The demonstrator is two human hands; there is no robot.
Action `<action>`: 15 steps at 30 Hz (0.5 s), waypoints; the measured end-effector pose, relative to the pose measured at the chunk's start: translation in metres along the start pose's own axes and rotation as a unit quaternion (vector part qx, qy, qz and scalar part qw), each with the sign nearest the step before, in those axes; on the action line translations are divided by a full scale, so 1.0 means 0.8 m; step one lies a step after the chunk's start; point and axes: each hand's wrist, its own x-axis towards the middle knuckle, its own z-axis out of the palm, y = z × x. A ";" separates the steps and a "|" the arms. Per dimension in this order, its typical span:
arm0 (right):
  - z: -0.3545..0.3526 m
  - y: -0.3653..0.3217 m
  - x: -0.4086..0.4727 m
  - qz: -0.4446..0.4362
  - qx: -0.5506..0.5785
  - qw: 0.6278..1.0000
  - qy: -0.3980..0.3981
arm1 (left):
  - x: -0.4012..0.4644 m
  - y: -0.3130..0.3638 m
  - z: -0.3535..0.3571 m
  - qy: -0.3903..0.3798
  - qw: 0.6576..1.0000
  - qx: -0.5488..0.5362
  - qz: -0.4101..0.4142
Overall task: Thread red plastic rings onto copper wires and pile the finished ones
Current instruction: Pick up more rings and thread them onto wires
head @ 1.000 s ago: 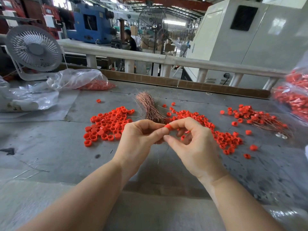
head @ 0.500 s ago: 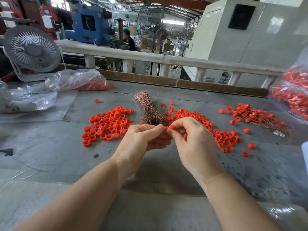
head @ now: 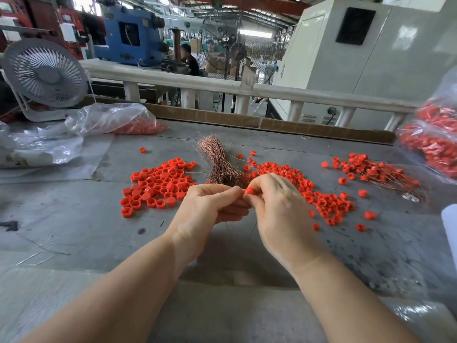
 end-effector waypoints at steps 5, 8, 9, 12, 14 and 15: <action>-0.002 0.004 0.000 -0.027 0.021 0.999 0.009 | 0.001 -0.004 0.000 0.016 0.999 0.029 0.024; -0.005 0.007 -0.001 -0.024 0.047 0.999 0.008 | 0.002 -0.006 -0.002 0.005 0.999 0.039 0.034; -0.005 0.007 -0.001 -0.026 0.049 0.998 0.009 | 0.002 -0.006 -0.002 0.004 0.999 0.038 0.035; -0.004 0.008 -0.001 -0.022 0.065 0.998 0.014 | 0.004 -0.008 -0.002 0.006 0.999 0.024 0.037; -0.002 0.007 -0.001 0.014 0.108 0.994 0.017 | 0.005 -0.009 -0.002 0.005 0.999 -0.004 0.033; -0.002 0.007 0.000 0.039 0.136 0.990 0.017 | 0.006 -0.009 -0.002 0.004 0.999 -0.019 0.030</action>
